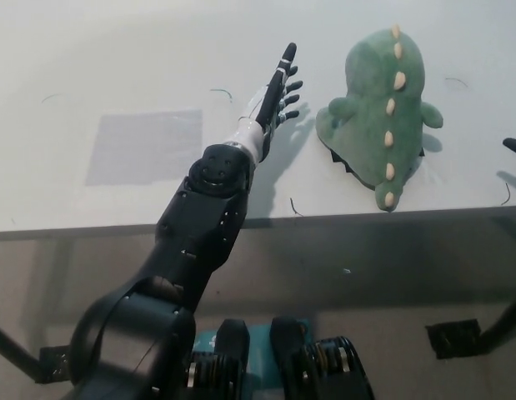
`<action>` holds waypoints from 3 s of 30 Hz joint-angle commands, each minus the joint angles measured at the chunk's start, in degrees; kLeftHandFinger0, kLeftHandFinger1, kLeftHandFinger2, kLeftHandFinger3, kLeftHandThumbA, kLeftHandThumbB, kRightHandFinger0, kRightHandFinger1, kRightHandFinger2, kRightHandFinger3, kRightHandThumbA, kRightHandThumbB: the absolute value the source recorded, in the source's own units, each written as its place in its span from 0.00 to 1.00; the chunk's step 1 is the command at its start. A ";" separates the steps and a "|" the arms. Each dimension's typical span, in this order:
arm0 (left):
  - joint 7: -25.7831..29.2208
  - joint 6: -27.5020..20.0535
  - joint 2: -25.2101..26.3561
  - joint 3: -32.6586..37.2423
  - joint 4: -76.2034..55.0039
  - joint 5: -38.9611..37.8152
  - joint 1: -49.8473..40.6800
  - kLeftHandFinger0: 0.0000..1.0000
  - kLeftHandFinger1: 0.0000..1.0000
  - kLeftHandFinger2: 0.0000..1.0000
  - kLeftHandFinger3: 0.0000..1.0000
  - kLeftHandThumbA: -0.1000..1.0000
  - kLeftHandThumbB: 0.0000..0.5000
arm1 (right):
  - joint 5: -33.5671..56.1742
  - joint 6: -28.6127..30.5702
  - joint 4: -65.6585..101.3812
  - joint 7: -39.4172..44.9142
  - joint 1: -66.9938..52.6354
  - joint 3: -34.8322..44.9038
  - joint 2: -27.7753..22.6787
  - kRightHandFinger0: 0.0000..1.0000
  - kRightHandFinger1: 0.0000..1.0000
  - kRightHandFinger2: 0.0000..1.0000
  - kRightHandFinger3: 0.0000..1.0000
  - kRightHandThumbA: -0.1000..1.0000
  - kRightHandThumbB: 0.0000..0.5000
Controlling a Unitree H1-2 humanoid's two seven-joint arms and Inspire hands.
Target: Use both hands to pick up a dinasour on the right side and move it to the left side
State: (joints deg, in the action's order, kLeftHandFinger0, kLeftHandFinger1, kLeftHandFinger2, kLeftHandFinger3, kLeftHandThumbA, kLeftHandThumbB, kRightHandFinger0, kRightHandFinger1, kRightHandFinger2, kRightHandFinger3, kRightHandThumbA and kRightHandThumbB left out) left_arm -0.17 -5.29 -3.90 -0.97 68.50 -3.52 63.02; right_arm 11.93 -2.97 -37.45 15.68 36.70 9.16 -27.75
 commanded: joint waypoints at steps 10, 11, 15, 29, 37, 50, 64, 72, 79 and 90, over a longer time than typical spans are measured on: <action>1.96 -1.23 -1.45 -0.23 -0.61 0.42 1.54 1.00 1.00 1.00 1.00 1.00 0.82 | -0.13 1.06 0.68 0.19 0.91 0.26 -0.06 1.00 1.00 1.00 1.00 1.00 0.23; 2.00 -1.35 -1.58 -0.34 -0.48 0.28 1.55 1.00 1.00 1.00 1.00 1.00 0.83 | -0.38 1.36 0.39 0.15 1.00 0.07 -0.03 1.00 1.00 1.00 1.00 1.00 0.25; 2.26 -1.73 -1.77 -0.05 -0.98 0.57 1.17 1.00 1.00 1.00 1.00 1.00 0.81 | -0.72 0.98 0.17 0.09 1.50 -0.49 0.33 1.00 1.00 1.00 1.00 1.00 0.33; 3.41 -1.86 -2.52 0.07 -1.29 0.91 1.32 1.00 1.00 1.00 1.00 1.00 0.83 | -2.58 -0.42 0.59 -0.97 5.55 -3.29 6.06 1.00 1.00 1.00 1.00 1.00 0.32; 3.84 -1.35 -2.68 0.01 -1.93 0.87 1.55 1.00 1.00 1.00 1.00 1.00 0.80 | -3.89 -1.19 1.36 -1.25 7.92 -5.08 8.93 1.00 1.00 1.00 1.00 1.00 0.34; 5.93 -0.33 -4.66 -0.45 0.57 0.55 6.04 1.00 1.00 1.00 1.00 1.00 0.81 | -5.28 -2.73 2.49 -2.43 11.55 -5.93 11.62 1.00 1.00 1.00 1.00 1.00 0.37; 3.97 -0.27 -8.70 -4.52 7.18 -2.65 12.62 1.00 1.00 1.00 1.00 1.00 0.74 | -7.79 -1.62 1.19 -3.63 14.94 -7.15 12.64 1.00 1.00 1.00 1.00 1.00 0.42; 4.37 -0.71 -9.47 -4.71 8.04 -2.60 12.78 1.00 1.00 1.00 1.00 1.00 0.73 | -8.23 -1.84 0.65 -4.12 14.84 -6.86 12.25 1.00 1.00 1.00 1.00 1.00 0.44; 4.12 -0.88 -9.10 -4.97 8.40 -2.59 13.62 1.00 1.00 1.00 1.00 1.00 0.71 | -7.88 -1.21 -0.03 -3.80 15.51 -6.60 12.05 1.00 1.00 1.00 1.00 1.00 0.45; 4.14 -0.85 -8.49 -4.21 8.65 -1.65 10.91 1.00 1.00 1.00 1.00 1.00 0.64 | -8.88 -2.16 -1.05 -5.33 13.90 -7.56 14.51 1.00 1.00 1.00 1.00 1.00 0.41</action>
State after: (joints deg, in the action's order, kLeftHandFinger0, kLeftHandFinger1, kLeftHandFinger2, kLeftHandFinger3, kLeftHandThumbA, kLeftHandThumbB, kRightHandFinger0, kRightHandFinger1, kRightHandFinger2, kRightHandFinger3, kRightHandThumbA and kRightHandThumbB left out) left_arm 5.25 -5.14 -11.23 -5.87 77.92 -5.46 71.50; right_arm 3.56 -5.73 -38.62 10.83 47.26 2.46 -14.64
